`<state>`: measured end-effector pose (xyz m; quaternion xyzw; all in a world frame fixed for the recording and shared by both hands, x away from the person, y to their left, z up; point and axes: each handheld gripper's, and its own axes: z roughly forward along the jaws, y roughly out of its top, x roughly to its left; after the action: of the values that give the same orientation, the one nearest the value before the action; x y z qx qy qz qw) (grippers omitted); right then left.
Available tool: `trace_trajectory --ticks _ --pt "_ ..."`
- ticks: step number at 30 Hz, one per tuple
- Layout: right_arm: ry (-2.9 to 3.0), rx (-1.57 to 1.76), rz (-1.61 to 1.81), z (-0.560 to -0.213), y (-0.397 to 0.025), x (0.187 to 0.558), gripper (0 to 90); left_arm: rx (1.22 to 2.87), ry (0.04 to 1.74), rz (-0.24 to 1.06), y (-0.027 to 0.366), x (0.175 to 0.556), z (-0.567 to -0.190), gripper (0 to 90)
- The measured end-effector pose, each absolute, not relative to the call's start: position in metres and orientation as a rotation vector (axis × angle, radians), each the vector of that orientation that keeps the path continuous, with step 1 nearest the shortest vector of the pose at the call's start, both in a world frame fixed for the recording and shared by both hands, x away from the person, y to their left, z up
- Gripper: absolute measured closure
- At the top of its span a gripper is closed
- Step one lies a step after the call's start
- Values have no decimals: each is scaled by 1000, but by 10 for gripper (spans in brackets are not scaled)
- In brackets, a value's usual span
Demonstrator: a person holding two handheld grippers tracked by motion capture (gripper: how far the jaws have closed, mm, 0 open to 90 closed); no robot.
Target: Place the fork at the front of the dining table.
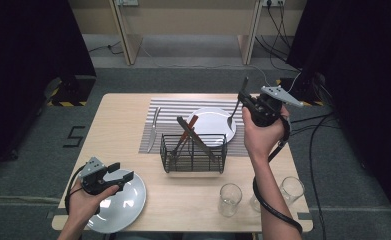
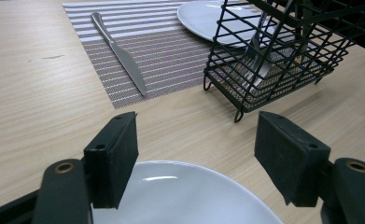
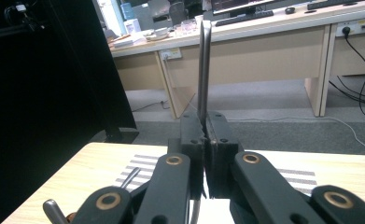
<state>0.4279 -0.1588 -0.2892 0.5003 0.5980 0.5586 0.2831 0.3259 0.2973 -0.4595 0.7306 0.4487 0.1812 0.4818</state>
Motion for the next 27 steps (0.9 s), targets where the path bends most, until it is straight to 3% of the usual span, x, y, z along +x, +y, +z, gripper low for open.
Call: trace_trajectory --ticks 27 --pt "1590 1369 1448 -296 -171 428 873 1781 1096 438 298 326 -460 296"
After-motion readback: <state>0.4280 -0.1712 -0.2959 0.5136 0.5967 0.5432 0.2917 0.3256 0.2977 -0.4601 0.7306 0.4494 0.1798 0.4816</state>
